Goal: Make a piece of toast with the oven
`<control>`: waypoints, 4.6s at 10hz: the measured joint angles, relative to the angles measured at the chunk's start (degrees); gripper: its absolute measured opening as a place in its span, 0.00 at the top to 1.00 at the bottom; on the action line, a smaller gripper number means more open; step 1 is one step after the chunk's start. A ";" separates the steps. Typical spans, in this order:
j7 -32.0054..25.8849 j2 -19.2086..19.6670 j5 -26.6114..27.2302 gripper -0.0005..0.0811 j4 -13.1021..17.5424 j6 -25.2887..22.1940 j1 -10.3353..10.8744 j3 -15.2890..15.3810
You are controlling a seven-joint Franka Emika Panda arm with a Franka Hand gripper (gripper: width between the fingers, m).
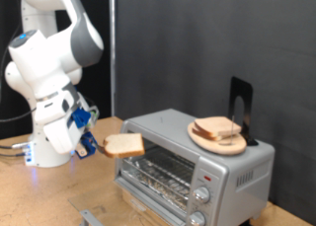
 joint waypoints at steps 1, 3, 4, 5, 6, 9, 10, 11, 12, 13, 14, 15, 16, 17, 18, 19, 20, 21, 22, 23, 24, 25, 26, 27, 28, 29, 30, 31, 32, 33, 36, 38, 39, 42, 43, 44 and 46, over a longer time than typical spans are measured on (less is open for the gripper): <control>-0.41 1.50 0.37 0.50 -0.02 1.63 0.06 0.09; -1.22 4.19 0.90 0.50 -0.04 4.58 0.35 0.46; -1.56 5.49 0.94 0.50 -0.04 6.03 0.60 0.99; -1.77 6.63 1.31 0.50 0.03 7.50 1.03 1.73; -1.82 7.56 1.25 0.50 0.28 8.49 1.59 2.64; 0.27 9.66 -3.72 0.50 1.45 10.82 3.27 5.85; 1.19 10.04 -6.53 0.50 1.37 12.36 3.87 6.95; 1.58 10.35 -8.82 0.50 1.04 14.32 4.41 7.92; 1.46 10.38 -10.33 0.50 0.42 16.43 4.87 8.71; 1.11 10.28 -11.40 0.50 -0.12 17.97 5.11 9.30; 0.41 9.99 -11.98 0.50 -0.56 19.25 5.34 9.67; 0.07 9.33 -12.82 0.50 -1.01 19.67 5.37 9.89; 0.51 8.35 -14.44 0.50 -1.52 19.67 5.32 9.91; 1.28 7.04 -16.41 0.50 -2.17 19.67 5.14 9.91; 1.98 5.61 -18.64 0.50 -2.97 19.64 4.67 9.90; 3.10 4.26 -21.19 0.50 -3.73 19.23 3.98 9.90; 4.84 3.19 -23.82 0.50 -4.13 18.10 3.19 9.90; 6.37 2.47 -26.07 0.50 -4.39 17.27 2.47 9.90; 7.42 2.04 -27.86 0.50 -4.66 16.75 1.73 9.88; 7.60 1.81 -28.44 0.50 -4.90 16.45 1.16 9.84; 7.60 1.68 -28.47 0.50 -5.06 16.42 0.83 9.78; 7.60 1.50 -28.37 0.50 -5.20 16.42 0.74 9.67; 7.60 1.30 -28.23 0.50 -5.24 16.13 0.73 9.62; 7.58 1.04 -27.49 0.50 -5.14 15.10 0.77 9.61; 7.55 0.59 -26.21 0.50 -4.70 13.13 0.91 9.63; 7.65 -0.05 -24.92 0.50 -4.12 10.86 1.12 9.75; 8.14 -0.59 -23.88 0.50 -3.44 8.49 1.37 10.04; 9.62 -0.91 -23.41 0.50 -2.64 6.21 1.46 10.58; 11.75 -0.95 -23.23 0.50 -1.84 4.29 1.56 11.23; 14.29 -0.93 -23.22 0.50 -1.02 2.59 1.62 11.95; 19.80 0.75 -23.23 0.50 1.55 0.57 1.67 13.90; 21.86 2.57 -23.39 0.50 3.04 0.57 1.67 14.51; 22.37 3.45 -23.45 0.50 3.64 0.57 1.67 14.54; 20.58 4.31 -26.45 0.50 2.76 1.26 0.86 14.13; 18.50 4.18 -27.42 0.50 1.39 2.22 0.29 13.48; 16.64 3.90 -27.59 0.50 -0.05 3.15 -0.25 12.79; 15.08 2.89 -27.51 0.50 -1.90 3.98 -0.64 11.82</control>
